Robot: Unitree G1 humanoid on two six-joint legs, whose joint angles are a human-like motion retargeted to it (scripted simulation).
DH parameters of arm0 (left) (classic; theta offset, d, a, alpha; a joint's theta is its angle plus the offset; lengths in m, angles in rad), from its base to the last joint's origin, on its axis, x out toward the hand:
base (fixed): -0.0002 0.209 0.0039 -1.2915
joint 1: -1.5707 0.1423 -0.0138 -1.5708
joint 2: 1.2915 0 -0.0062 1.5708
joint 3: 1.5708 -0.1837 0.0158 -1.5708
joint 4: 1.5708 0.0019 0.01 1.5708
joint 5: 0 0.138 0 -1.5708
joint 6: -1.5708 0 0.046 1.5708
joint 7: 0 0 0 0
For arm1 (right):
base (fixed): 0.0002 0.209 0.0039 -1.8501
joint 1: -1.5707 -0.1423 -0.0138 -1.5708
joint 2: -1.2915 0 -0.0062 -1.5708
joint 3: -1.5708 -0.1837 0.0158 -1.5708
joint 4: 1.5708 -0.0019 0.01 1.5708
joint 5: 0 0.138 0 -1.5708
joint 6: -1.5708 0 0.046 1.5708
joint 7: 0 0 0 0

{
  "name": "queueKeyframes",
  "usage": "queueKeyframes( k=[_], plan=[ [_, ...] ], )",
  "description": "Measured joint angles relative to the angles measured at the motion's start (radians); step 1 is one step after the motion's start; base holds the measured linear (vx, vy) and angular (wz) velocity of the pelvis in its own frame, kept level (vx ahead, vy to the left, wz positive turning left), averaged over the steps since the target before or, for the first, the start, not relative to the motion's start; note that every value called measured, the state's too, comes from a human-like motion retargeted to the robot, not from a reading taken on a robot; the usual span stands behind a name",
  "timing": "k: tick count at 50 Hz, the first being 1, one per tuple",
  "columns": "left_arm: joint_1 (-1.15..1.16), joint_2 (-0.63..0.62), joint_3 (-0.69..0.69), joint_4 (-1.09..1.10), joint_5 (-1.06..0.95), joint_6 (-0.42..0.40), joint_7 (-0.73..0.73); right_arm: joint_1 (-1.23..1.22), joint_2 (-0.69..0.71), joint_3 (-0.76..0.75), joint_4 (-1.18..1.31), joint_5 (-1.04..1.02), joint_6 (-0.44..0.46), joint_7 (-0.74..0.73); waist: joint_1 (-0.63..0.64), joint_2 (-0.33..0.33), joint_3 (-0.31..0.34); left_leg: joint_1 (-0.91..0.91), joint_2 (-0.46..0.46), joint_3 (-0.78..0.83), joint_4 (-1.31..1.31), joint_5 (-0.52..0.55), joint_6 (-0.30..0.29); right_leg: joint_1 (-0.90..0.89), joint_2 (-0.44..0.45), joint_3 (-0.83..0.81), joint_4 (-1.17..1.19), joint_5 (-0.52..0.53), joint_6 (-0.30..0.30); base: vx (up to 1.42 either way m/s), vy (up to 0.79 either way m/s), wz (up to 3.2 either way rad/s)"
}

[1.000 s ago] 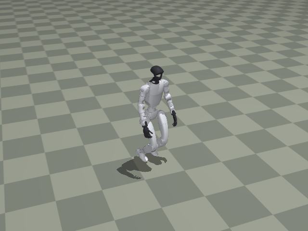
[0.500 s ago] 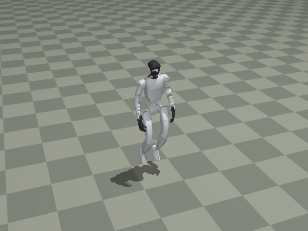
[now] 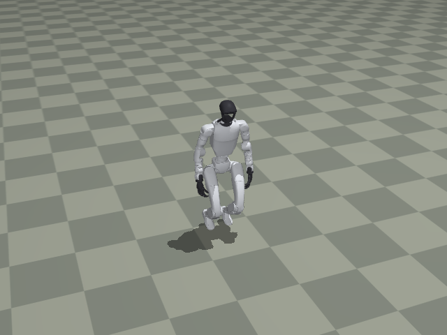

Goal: Sport exercise

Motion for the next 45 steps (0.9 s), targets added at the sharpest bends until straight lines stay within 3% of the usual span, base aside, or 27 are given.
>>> queueKeyframes(
  k=[3,5,10,13,16,25,29,32,35,38,40,45],
  plan=[
    [0.039,0.004,0.01,0.006,0.001,-0.005,-0.019,0.021,0.003,-0.022,0.024,0.02,0.009,0.014,-0.008,-0.002,-0.013,0.101,0.003,-0.01,-0.126,0.107,-0.043,0.098,0.009,0.011,-0.125,0.099,0.039,0.1,0.0,-0.22],
    [0.064,0.003,0.023,0.014,-0.001,-0.008,-0.036,0.035,0.006,-0.036,0.036,0.029,0.019,0.021,-0.016,-0.004,-0.024,0.179,0.003,-0.019,-0.246,0.24,-0.091,0.176,0.014,0.024,-0.244,0.215,0.08,0.12,0.0,-0.17],
    [0.107,-0.015,0.058,0.029,0.0,0.0,-0.074,0.06,0.005,-0.044,0.043,0.033,0.051,0.037,-0.042,-0.003,-0.08,0.312,0.031,-0.015,-0.6,0.808,-0.257,0.306,-0.032,0.027,-0.556,0.751,0.187,0.11,0.0,-0.12],
    [0.11,-0.018,0.064,0.025,0.01,0.005,-0.079,0.06,-0.002,-0.035,0.039,0.019,0.057,0.044,-0.051,-0.009,-0.117,0.338,0.043,0.017,-0.74,0.992,-0.318,0.318,-0.084,0.003,-0.654,0.868,0.199,0.07,0.0,-0.11],
    [0.099,-0.016,0.064,0.02,0.027,0.007,-0.079,0.05,-0.008,-0.026,0.032,0.01,0.054,0.043,-0.056,-0.013,-0.136,0.348,0.045,0.039,-0.816,1.051,-0.342,0.318,-0.124,-0.024,-0.699,0.887,0.189,0.01,0.0,-0.06],
    [0.045,-0.004,0.048,0.021,0.054,-0.003,-0.047,-0.008,-0.019,-0.009,0.017,0.009,0.034,0.022,-0.068,-0.017,-0.145,0.357,0.039,0.053,-0.917,1.002,-0.331,0.324,-0.15,-0.039,-0.77,0.82,0.173,-0.02,-0.01,-0.21],
    [0.03,-0.006,0.049,0.039,0.042,-0.009,-0.036,-0.028,-0.014,-0.012,0.025,0.02,0.03,0.016,-0.074,-0.026,-0.134,0.354,0.03,0.045,-0.87,0.916,-0.305,0.331,-0.14,-0.012,-0.737,0.745,0.168,-0.06,-0.02,-0.2],
    [0.01,-0.004,0.056,0.063,0.024,-0.01,-0.028,-0.054,-0.012,-0.022,0.041,0.026,0.028,0.016,-0.069,-0.028,-0.107,0.359,0.032,0.031,-0.787,0.784,-0.27,0.354,-0.114,0.007,-0.693,0.618,0.145,-0.06,-0.03,-0.31],
    [0.009,-0.003,0.06,0.085,0.011,-0.006,-0.003,-0.06,-0.002,-0.03,0.065,0.017,0.024,0.0,-0.064,-0.039,-0.084,0.338,0.036,0.036,-0.621,0.491,-0.195,0.35,-0.11,0.01,-0.567,0.314,0.091,-0.07,-0.03,-0.29],
    [-0.025,0.001,0.076,0.127,0.012,0.002,0.017,-0.094,0.009,-0.053,0.121,0.009,0.029,-0.016,-0.051,-0.035,-0.03,0.338,0.076,0.062,-0.51,0.311,-0.159,0.36,-0.104,-0.012,-0.49,0.161,0.06,-0.04,-0.02,-0.26],
    [-0.049,-0.002,0.098,0.153,-0.009,-0.005,0.02,-0.117,0.014,-0.071,0.159,0.014,0.028,-0.019,-0.039,-0.023,0.003,0.357,0.09,0.057,-0.513,0.31,-0.163,0.384,-0.084,-0.016,-0.515,0.166,0.056,-0.01,-0.01,-0.29],
    [-0.007,-0.016,0.114,0.152,-0.063,-0.015,-0.007,-0.072,0.022,-0.081,0.172,0.043,0.026,-0.012,-0.038,-0.01,0.002,0.376,0.089,0.036,-0.575,0.456,-0.21,0.414,-0.074,-0.02,-0.599,0.312,0.086,0.0,0.0,-0.05]
  ],
)
